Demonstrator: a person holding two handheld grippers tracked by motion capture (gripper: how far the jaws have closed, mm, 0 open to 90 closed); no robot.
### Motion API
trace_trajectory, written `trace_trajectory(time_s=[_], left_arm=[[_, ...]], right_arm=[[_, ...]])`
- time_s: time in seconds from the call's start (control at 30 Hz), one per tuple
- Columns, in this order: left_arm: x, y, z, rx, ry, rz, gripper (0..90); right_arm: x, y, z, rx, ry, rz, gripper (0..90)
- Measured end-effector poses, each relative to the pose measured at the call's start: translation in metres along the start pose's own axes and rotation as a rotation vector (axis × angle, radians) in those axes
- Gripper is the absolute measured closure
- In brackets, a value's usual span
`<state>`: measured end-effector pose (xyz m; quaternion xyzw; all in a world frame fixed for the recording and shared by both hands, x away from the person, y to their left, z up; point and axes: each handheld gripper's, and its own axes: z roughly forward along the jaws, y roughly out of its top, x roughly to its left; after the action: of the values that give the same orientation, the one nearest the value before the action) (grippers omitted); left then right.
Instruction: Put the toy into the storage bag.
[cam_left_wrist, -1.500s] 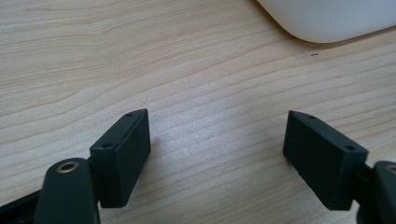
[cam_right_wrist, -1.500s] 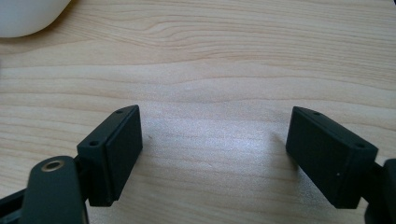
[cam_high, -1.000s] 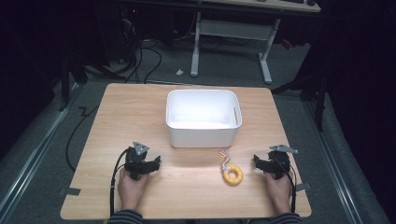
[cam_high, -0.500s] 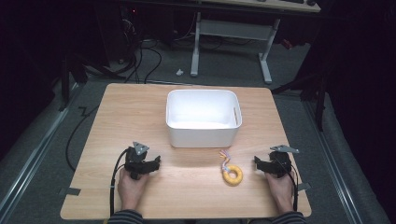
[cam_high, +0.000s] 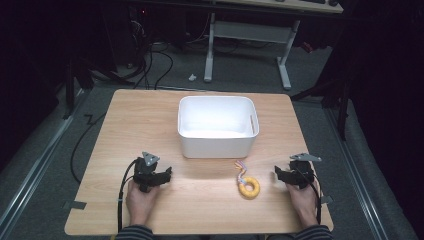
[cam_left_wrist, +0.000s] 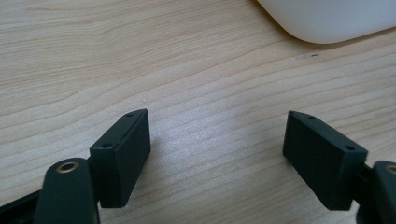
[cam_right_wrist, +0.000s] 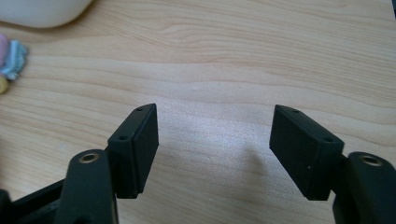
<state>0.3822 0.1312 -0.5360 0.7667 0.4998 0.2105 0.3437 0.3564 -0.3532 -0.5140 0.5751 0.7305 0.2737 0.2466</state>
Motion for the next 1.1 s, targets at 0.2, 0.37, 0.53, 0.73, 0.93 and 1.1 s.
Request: trace_trajectory(time_s=[0.2,0.37,0.53,0.73,0.93,1.1], left_arm=[[0.000,0.000,0.000,0.000,0.002,0.001,23.0],[0.000,0.000,0.000,0.001,0.004,0.004,23.1],[0.000,0.000,0.000,0.002,0.003,0.004,23.0],[0.000,0.000,0.000,0.001,0.001,0.001,23.3],[0.000,0.000,0.000,-0.001,0.001,-0.001,23.3],[0.000,0.000,0.000,0.000,-0.001,0.000,23.3]], right_arm=[[-0.002,0.000,-0.006,0.011,0.033,0.012,34.8],[0.005,0.002,-0.018,0.012,0.069,-0.006,35.8],[0.010,0.006,-0.028,-0.010,0.105,-0.038,38.6],[0.018,0.008,-0.038,-0.039,0.114,-0.099,41.5],[0.028,0.009,-0.042,-0.021,0.163,-0.149,45.3],[0.035,0.010,-0.044,-0.013,0.186,-0.172,45.1]])
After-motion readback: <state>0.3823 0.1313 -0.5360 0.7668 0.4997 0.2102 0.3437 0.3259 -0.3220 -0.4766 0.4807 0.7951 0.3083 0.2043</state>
